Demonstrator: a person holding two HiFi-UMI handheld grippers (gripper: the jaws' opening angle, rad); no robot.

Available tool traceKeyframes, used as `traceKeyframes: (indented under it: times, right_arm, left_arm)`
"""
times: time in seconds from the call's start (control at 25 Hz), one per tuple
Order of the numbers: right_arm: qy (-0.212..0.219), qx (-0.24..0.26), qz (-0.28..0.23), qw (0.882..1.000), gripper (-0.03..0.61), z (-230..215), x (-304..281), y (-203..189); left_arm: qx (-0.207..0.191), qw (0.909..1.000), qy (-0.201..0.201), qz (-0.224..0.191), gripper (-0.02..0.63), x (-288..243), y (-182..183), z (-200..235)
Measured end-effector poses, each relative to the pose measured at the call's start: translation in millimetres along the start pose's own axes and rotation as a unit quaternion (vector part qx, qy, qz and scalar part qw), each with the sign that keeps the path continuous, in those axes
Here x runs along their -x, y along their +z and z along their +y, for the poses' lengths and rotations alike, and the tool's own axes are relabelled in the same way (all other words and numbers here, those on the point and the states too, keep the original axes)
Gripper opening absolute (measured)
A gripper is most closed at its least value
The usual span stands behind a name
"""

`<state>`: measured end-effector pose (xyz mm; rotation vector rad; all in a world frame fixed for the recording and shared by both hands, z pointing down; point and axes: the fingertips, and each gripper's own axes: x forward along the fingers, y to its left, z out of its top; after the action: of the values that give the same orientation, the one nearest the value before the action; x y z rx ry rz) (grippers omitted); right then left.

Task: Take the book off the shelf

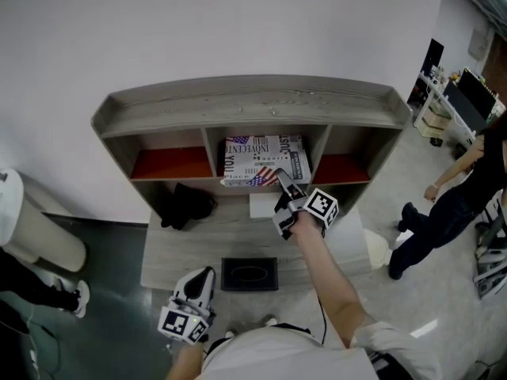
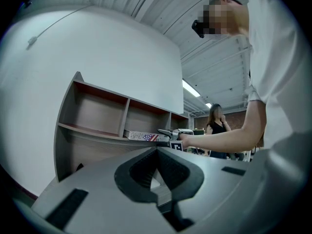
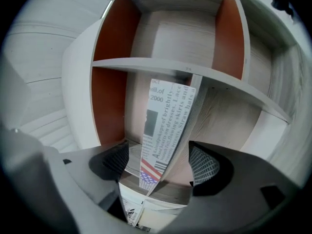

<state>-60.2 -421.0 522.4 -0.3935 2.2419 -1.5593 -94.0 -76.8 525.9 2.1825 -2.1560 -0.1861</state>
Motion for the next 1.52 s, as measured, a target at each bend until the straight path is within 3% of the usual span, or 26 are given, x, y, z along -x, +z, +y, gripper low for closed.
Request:
traceKeyframes:
  times: [0.32, 0.72, 1.04, 1.52]
  right_arm:
    - [-0.027, -0.017, -0.036, 0.999, 0.377, -12.7, -8.3, 10.6]
    - [-0.044, -0.025, -0.037, 0.998, 0.376, -22.0, -16.9, 13.3]
    - [-0.038, -0.055, -0.045, 0.997, 0.272, -17.4, -20.1, 14.7]
    - [-0.024, -0.075, -0.064, 0.995, 0.233, -16.6, -12.6, 12.3]
  left_arm:
    - [0.005, 0.9999, 0.011, 0.003, 0.017, 8.6, -1.4, 10.8]
    - [0.011, 0.9998, 0.015, 0.006, 0.017, 15.9, -3.7, 13.8]
    - [0.013, 0.9998, 0.016, 0.005, 0.017, 19.6, -3.1, 14.5]
    - [0.021, 0.9997, 0.015, 0.005, 0.017, 24.4, -5.3, 18.5]
